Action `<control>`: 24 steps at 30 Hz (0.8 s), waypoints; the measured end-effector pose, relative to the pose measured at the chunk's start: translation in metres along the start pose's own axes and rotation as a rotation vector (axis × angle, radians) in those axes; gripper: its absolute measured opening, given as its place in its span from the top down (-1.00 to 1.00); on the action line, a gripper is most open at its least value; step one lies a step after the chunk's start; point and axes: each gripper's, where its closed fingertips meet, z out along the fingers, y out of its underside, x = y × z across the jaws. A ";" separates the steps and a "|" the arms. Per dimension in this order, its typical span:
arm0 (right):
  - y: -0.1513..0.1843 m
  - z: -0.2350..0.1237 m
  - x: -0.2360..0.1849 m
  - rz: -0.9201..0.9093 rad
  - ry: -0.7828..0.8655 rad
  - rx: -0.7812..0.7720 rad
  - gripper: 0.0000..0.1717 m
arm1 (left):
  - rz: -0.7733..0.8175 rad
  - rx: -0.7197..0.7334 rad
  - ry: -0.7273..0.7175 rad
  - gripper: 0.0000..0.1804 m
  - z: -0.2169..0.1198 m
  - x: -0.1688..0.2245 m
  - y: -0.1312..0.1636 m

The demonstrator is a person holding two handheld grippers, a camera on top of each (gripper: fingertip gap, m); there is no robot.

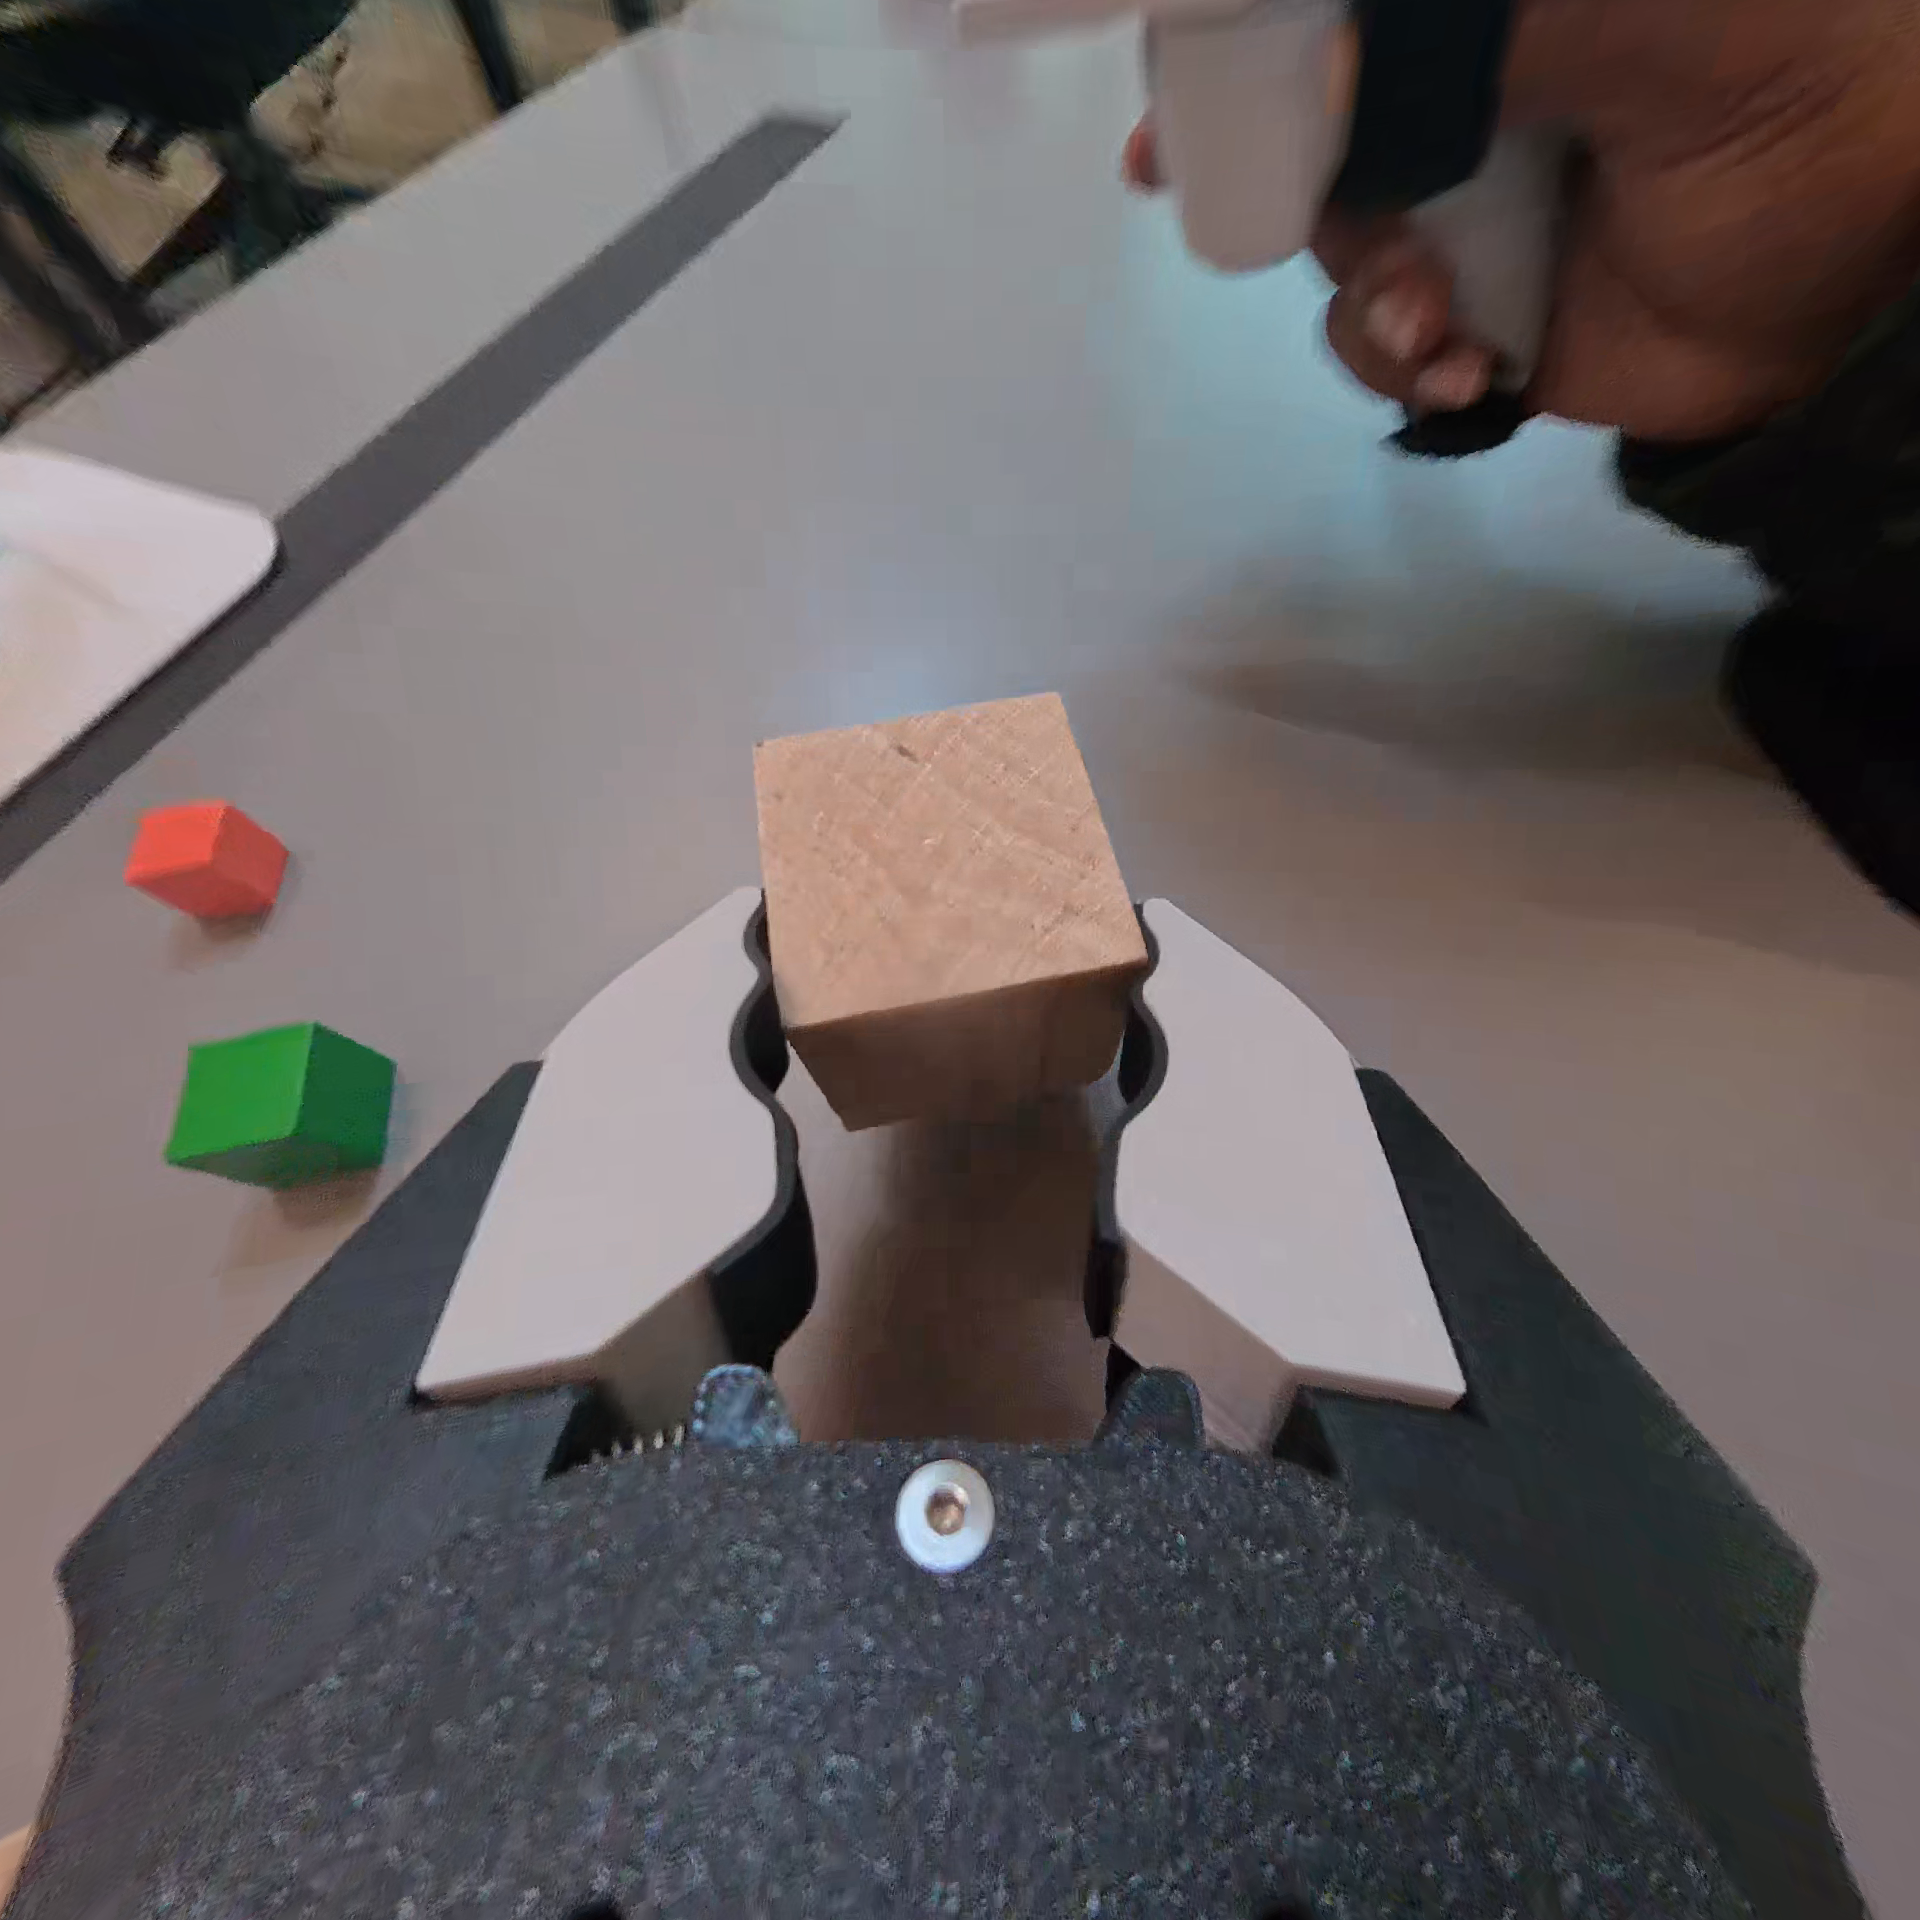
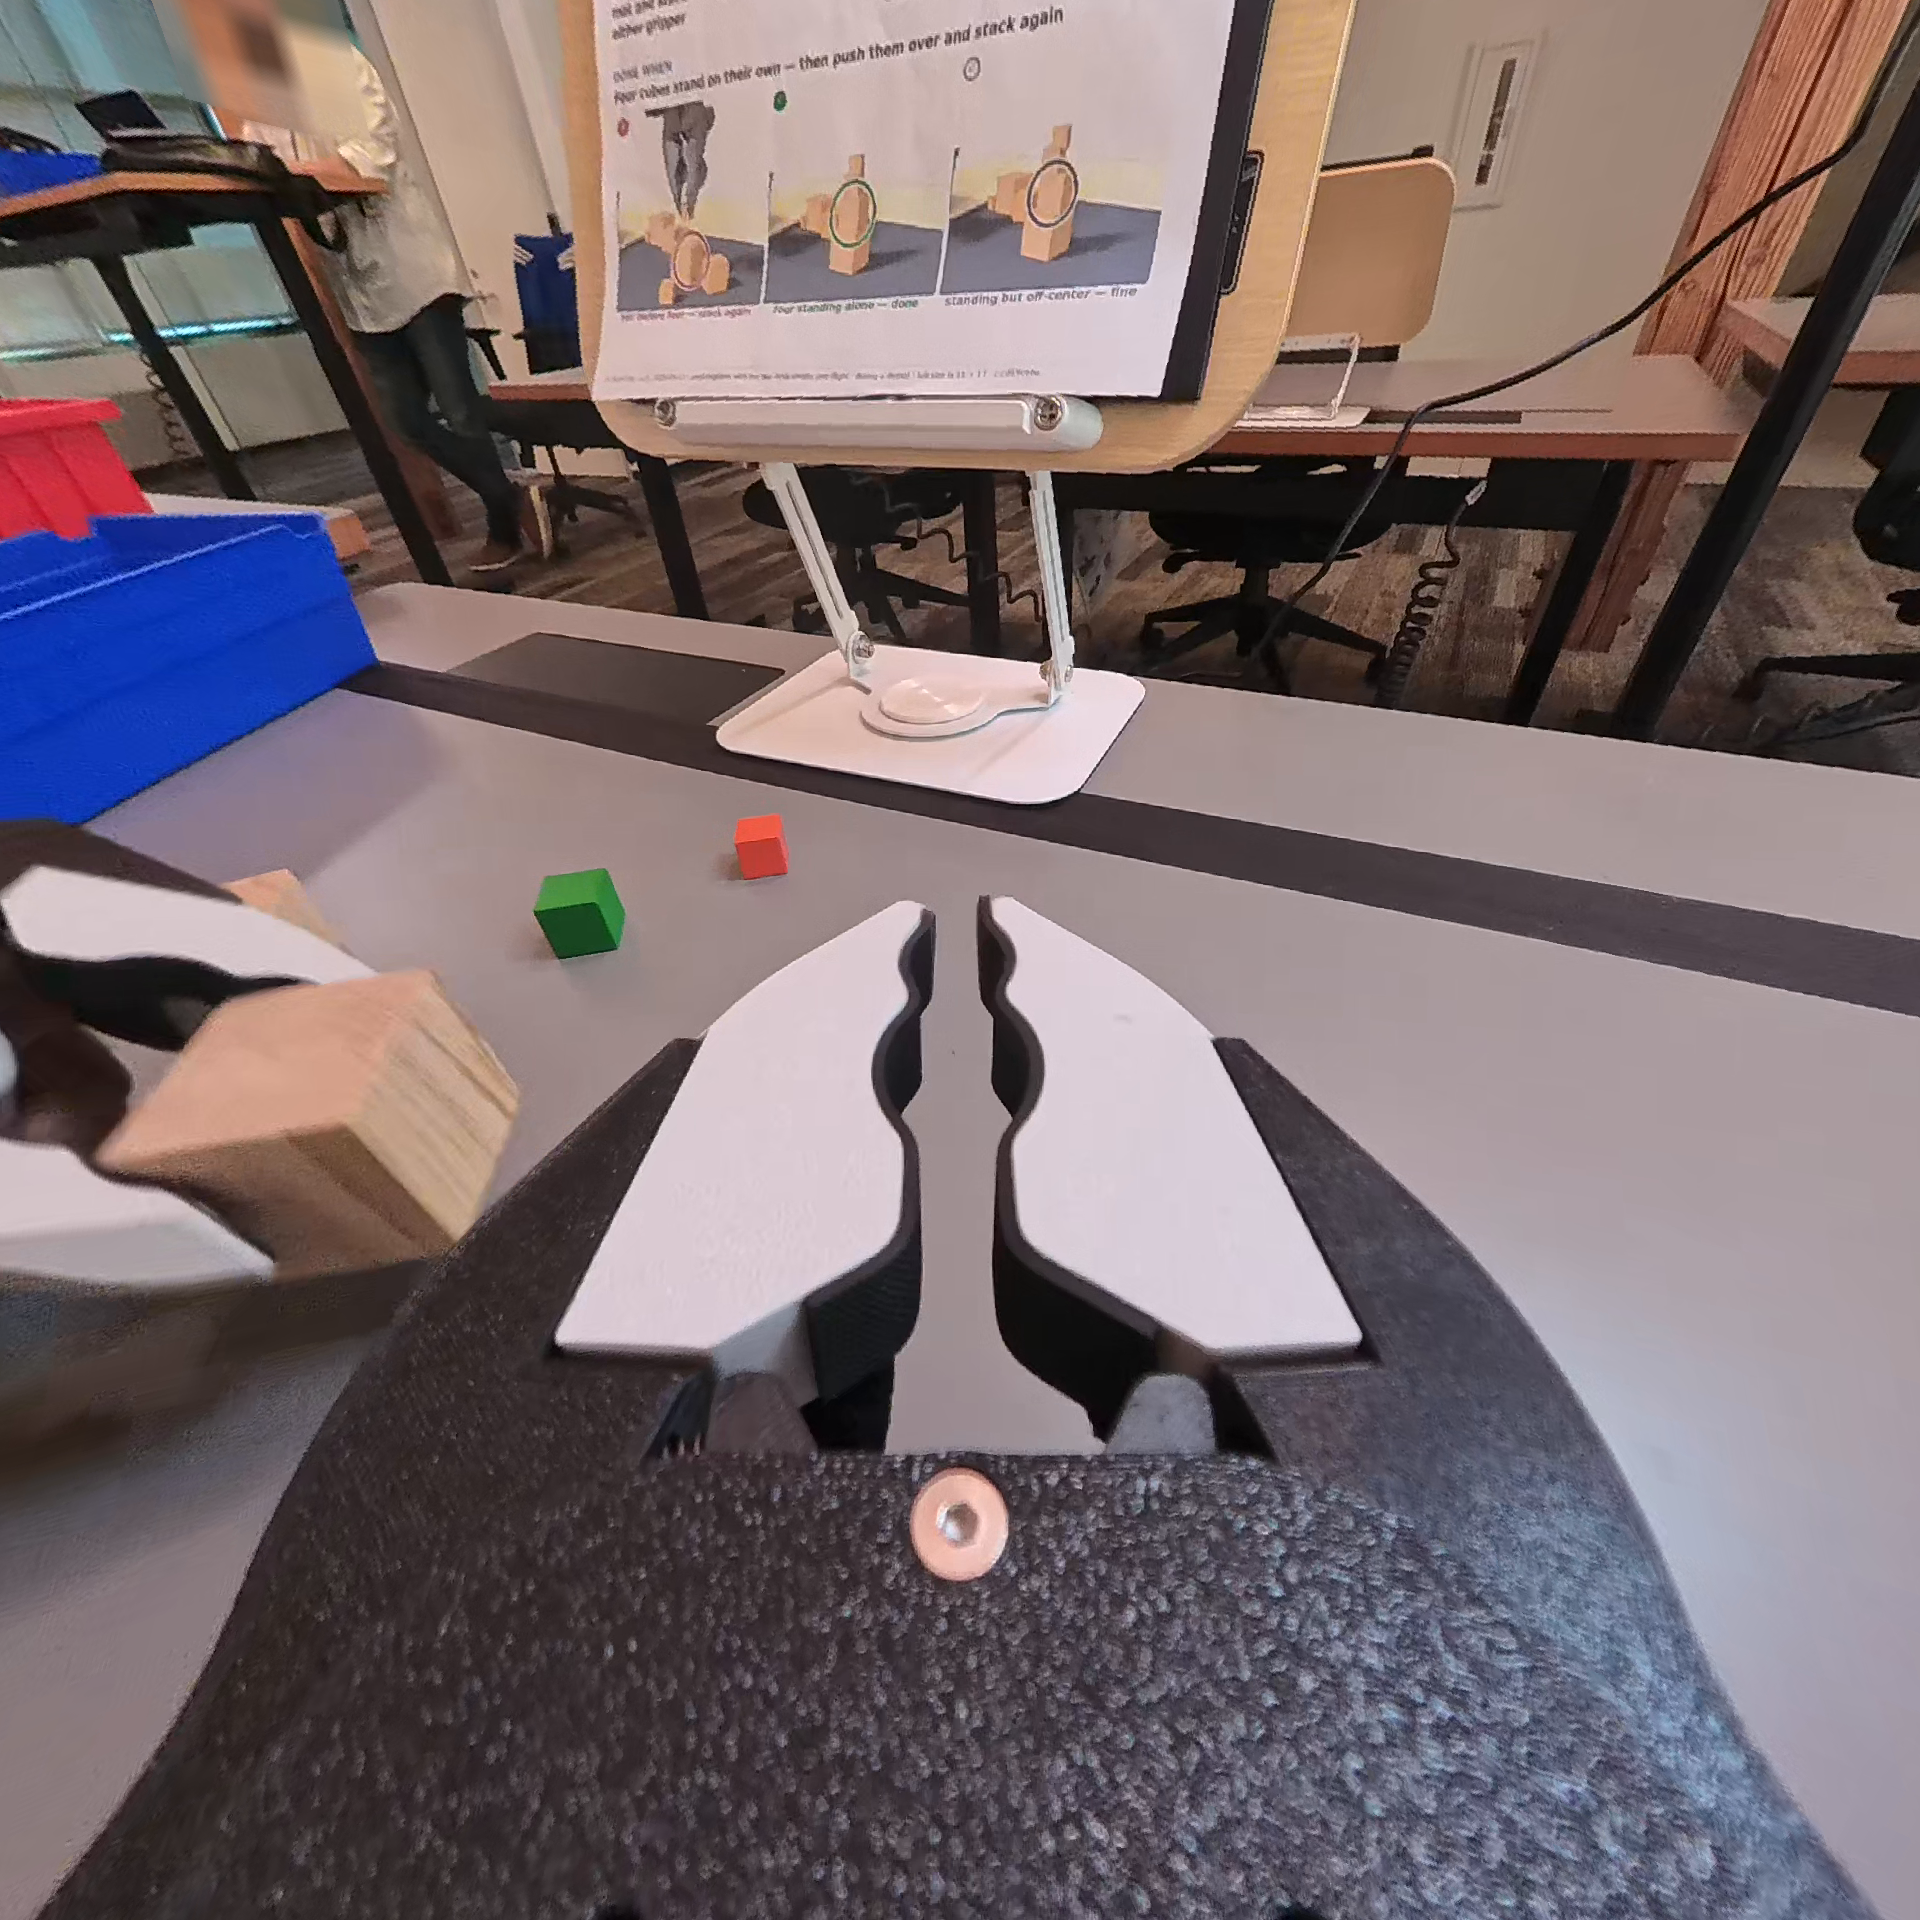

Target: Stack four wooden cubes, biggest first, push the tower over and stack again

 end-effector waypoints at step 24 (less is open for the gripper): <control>0.008 0.005 -0.018 0.047 -0.100 -0.031 1.00 | -0.017 -0.161 0.188 0.31 -0.126 -0.069 0.101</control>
